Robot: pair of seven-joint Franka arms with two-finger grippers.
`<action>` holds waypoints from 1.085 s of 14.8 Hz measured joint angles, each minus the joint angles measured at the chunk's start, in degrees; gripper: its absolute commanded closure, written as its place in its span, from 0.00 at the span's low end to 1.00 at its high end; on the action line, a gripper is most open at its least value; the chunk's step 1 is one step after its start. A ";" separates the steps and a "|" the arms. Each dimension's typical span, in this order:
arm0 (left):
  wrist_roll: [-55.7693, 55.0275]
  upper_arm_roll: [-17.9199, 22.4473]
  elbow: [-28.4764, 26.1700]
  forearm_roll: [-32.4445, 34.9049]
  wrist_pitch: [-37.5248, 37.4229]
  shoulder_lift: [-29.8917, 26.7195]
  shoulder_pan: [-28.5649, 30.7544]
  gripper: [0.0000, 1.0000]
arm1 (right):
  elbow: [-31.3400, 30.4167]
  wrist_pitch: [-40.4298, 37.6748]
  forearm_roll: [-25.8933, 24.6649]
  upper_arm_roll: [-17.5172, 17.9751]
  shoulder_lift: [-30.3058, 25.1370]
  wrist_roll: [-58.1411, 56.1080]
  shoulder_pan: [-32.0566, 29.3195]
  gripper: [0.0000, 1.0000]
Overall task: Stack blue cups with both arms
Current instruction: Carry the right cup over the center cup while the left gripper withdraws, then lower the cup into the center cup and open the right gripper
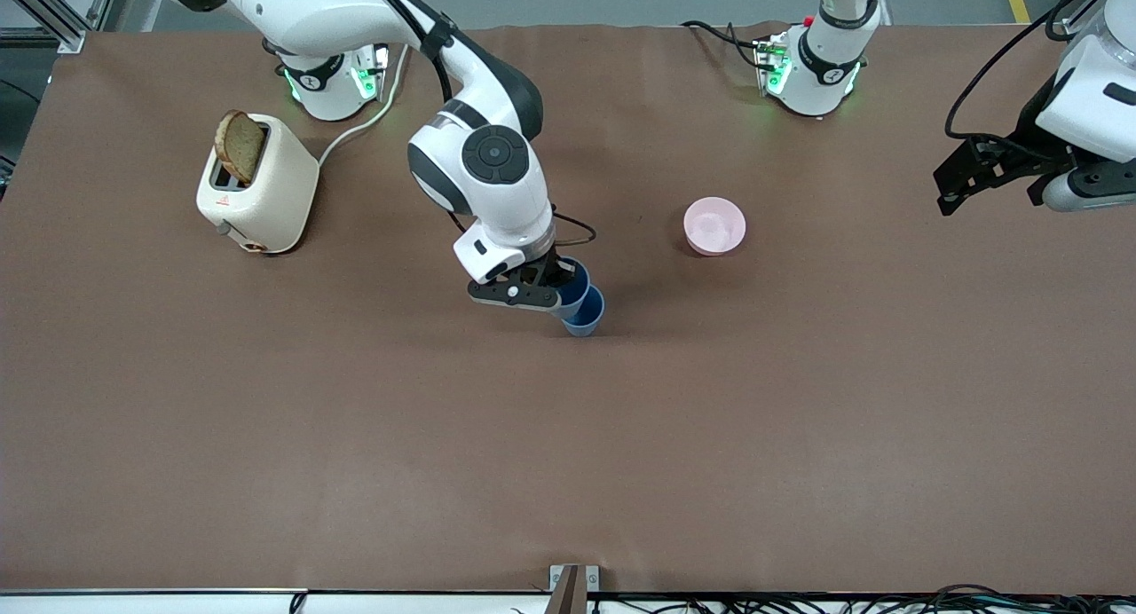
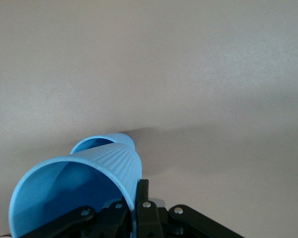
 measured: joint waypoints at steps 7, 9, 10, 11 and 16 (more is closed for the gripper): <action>9.99 4.84 -0.54 -1.39 -0.06 -0.18 -2.44 0.00 | 0.16 2.40 0.00 0.10 1.30 -0.06 0.52 0.98; 11.63 10.65 -0.90 -1.54 -0.25 -0.46 -6.97 0.00 | 0.17 2.41 0.00 0.09 1.53 -0.06 0.55 0.98; 11.99 12.74 -1.23 -1.57 -0.27 -0.60 -8.74 0.00 | 0.17 2.41 0.00 0.10 1.57 -0.06 0.56 0.97; 12.44 14.40 -1.67 -1.58 -0.29 -0.76 -10.18 0.00 | 0.17 2.41 -0.02 0.09 1.65 -0.06 0.59 0.94; 12.96 17.63 -4.12 -2.49 -0.34 -2.22 -12.57 0.00 | 0.20 2.99 -0.05 0.09 2.42 -0.06 0.67 0.11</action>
